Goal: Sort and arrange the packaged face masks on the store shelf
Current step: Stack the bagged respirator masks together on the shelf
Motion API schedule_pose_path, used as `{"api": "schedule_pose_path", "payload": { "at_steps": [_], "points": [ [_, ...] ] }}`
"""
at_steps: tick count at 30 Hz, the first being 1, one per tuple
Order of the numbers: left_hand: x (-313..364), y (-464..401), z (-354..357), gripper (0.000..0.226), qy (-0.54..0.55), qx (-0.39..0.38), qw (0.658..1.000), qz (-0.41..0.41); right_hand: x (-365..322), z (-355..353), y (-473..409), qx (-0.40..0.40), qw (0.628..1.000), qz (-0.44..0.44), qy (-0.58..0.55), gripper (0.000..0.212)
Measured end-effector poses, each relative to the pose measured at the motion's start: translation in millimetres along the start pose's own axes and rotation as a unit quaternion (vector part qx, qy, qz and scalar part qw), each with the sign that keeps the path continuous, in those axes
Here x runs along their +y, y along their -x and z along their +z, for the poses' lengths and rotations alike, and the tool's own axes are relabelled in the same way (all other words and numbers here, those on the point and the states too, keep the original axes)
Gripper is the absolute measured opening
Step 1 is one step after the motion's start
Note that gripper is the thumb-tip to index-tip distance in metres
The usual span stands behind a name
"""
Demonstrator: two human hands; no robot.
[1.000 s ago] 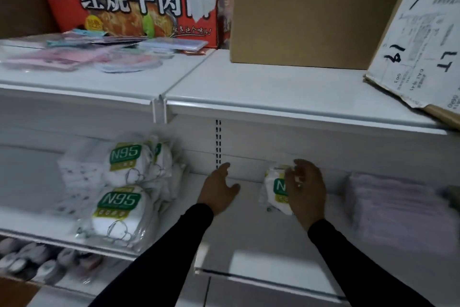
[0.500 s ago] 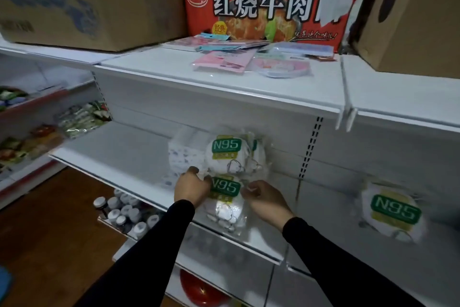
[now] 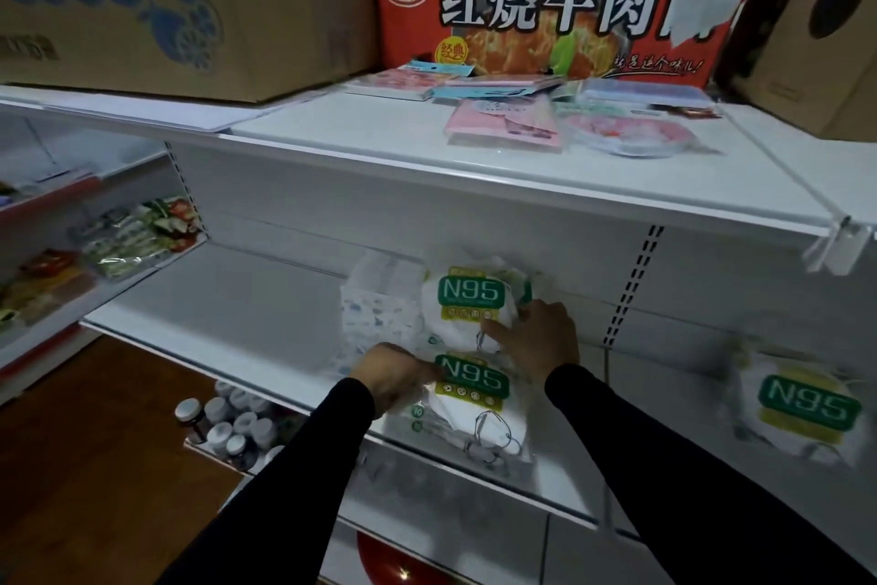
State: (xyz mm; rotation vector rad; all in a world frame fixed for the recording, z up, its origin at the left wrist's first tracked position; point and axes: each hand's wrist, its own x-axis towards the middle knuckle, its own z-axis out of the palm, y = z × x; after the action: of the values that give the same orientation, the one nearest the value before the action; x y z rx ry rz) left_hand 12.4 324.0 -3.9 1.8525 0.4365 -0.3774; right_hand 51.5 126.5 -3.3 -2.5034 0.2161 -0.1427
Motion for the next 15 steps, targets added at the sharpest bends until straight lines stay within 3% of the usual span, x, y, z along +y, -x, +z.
{"api": "schedule_pose_path", "payload": {
  "at_steps": [2, 3, 5, 6, 9, 12, 15],
  "points": [
    [-5, -5, -17, 0.014, 0.062, -0.058, 0.996, -0.032, 1, 3, 0, -0.007, 1.0, 0.004, 0.01, 0.05],
    [-9, -8, -28, 0.019, 0.081, -0.08, 0.993, -0.04, 3, 4, -1, -0.01, 1.0, 0.005, 0.012, 0.048],
    [-18, -16, -48, 0.06, 0.077, -0.113, 0.989, -0.055, 3, 4, -2, -0.001, 1.0, 0.006, -0.013, 0.046],
    [-20, -14, -61, 0.066, 0.075, -0.136, 0.986, -0.062, 2, 4, -1, 0.005, 0.999, 0.003, -0.042, 0.044],
    [-2, 12, -87, 0.023, 0.111, -0.166, 0.98, -0.024, 2, 1, 2, 0.027, 0.986, 0.0, -0.164, 0.038],
    [16, 16, -101, 0.034, 0.231, -0.132, 0.961, 0.07, 4, -2, 2, 0.001, 0.958, 0.017, -0.287, 0.035],
    [31, 10, -81, 0.03, 0.331, -0.101, 0.934, 0.089, 10, -2, 3, -0.055, 0.88, 0.058, -0.468, 0.042]
  ]
}}
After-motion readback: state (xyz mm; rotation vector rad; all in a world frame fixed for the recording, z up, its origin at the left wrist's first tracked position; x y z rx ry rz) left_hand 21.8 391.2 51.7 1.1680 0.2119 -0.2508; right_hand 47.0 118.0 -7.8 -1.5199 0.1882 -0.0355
